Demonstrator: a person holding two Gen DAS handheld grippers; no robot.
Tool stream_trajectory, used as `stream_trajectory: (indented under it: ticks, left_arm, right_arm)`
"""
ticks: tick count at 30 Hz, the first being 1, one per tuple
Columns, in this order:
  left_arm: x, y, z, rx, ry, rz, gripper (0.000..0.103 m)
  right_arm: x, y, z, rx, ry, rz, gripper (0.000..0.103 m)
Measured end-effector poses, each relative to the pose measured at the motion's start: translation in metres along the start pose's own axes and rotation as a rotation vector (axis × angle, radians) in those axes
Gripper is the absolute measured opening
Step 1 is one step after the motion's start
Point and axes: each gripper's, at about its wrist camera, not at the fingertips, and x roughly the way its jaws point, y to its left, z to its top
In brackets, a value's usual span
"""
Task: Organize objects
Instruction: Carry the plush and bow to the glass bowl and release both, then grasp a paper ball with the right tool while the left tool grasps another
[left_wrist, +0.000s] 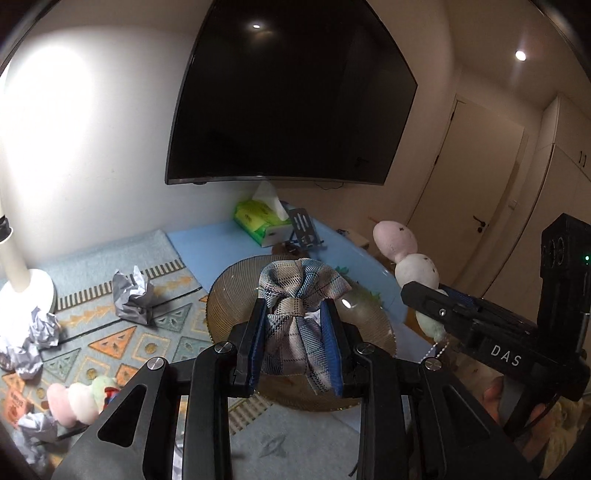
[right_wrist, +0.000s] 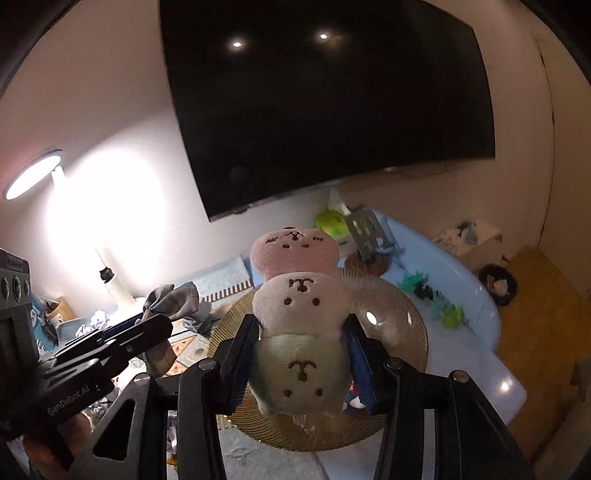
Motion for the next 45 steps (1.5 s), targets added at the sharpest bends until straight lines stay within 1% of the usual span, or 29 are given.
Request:
stream_trajectory:
  ticks: [3, 5, 6, 7, 8, 9, 11, 14, 17, 19, 22, 23, 24, 26, 27, 30, 34, 35, 36, 37, 39, 41, 43, 45]
  left_arm:
    - [0.021, -0.003, -0.002, 0.007, 0.021, 0.028, 0.025]
    - [0.033, -0.004, -0.002, 0.01, 0.028, 0.054, 0.025]
    - [0.038, -0.004, -0.002, 0.003, 0.032, 0.056, 0.025]
    - [0.043, -0.004, -0.002, -0.003, 0.033, 0.068, 0.027]
    - [0.047, -0.003, -0.002, -0.008, 0.032, 0.085, 0.041]
    - [0.052, -0.003, -0.003, -0.011, 0.036, 0.089, 0.058]
    - [0.057, 0.002, -0.006, -0.021, 0.056, 0.097, 0.069]
    - [0.05, 0.011, -0.013, -0.053, 0.085, 0.075, 0.07]
    - [0.03, 0.013, -0.018, -0.081, 0.067, 0.067, 0.07]
    - [0.016, 0.007, -0.018, -0.059, 0.028, 0.099, 0.07]
    - [-0.006, -0.008, -0.016, 0.024, -0.019, 0.146, 0.07]
    - [-0.013, -0.01, -0.016, 0.036, -0.036, 0.159, 0.072]
    - [-0.022, -0.011, -0.017, 0.039, -0.054, 0.174, 0.075]
    - [-0.038, -0.008, -0.019, 0.024, -0.084, 0.2, 0.076]
    - [-0.049, -0.005, -0.021, 0.011, -0.103, 0.213, 0.076]
    - [-0.077, 0.011, -0.026, -0.04, -0.146, 0.249, 0.08]
    - [-0.11, 0.038, -0.033, -0.102, -0.182, 0.298, 0.085]
    - [-0.118, 0.045, -0.037, -0.112, -0.191, 0.315, 0.091]
    - [-0.128, 0.052, -0.042, -0.121, -0.207, 0.333, 0.099]
    - [-0.139, 0.059, -0.047, -0.135, -0.232, 0.354, 0.103]
    - [-0.161, 0.077, -0.058, -0.179, -0.285, 0.411, 0.103]
    - [-0.175, 0.099, -0.069, -0.213, -0.28, 0.477, 0.103]
    - [-0.189, 0.122, -0.082, -0.239, -0.271, 0.536, 0.103]
    - [-0.203, 0.14, -0.099, -0.253, -0.287, 0.6, 0.103]
  right_arm:
    - [0.016, -0.005, -0.001, 0.046, 0.044, -0.031, 0.047]
    - [0.023, -0.007, -0.001, 0.055, 0.061, -0.011, 0.049]
    - [0.028, -0.009, 0.0, 0.057, 0.068, -0.004, 0.057]
    - [0.032, -0.01, 0.001, 0.06, 0.082, -0.006, 0.075]
    - [0.038, -0.013, 0.0, 0.069, 0.086, -0.013, 0.077]
    - [0.037, -0.017, -0.001, 0.084, 0.076, -0.029, 0.078]
    - [0.033, -0.02, -0.005, 0.088, 0.062, -0.064, 0.078]
    - [0.023, -0.024, -0.009, 0.085, 0.041, -0.071, 0.078]
    - [0.015, -0.024, -0.013, 0.093, 0.037, -0.049, 0.078]
    - [0.01, -0.018, -0.016, 0.086, 0.034, -0.022, 0.078]
    - [0.0, -0.001, -0.019, 0.063, 0.029, 0.027, 0.078]
    - [-0.003, 0.007, -0.021, 0.049, 0.027, 0.044, 0.078]
    - [-0.006, 0.015, -0.023, 0.035, 0.027, 0.062, 0.077]
    - [-0.01, 0.031, -0.027, 0.017, 0.023, 0.088, 0.078]
    - [-0.011, 0.038, -0.029, 0.009, 0.023, 0.115, 0.078]
    - [-0.014, 0.059, -0.035, -0.015, 0.021, 0.158, 0.078]
    - [-0.012, 0.086, -0.043, -0.045, 0.032, 0.21, 0.078]
    - [-0.011, 0.093, -0.046, -0.053, 0.034, 0.22, 0.078]
    - [-0.009, 0.098, -0.049, -0.059, 0.036, 0.228, 0.078]
    - [-0.007, 0.104, -0.052, -0.063, 0.041, 0.236, 0.078]
    - [0.0, 0.114, -0.06, -0.069, 0.065, 0.25, 0.078]
    - [0.01, 0.122, -0.069, -0.06, 0.111, 0.284, 0.081]
    - [0.022, 0.127, -0.08, -0.029, 0.154, 0.333, 0.089]
    - [0.036, 0.129, -0.094, -0.002, 0.19, 0.316, 0.089]
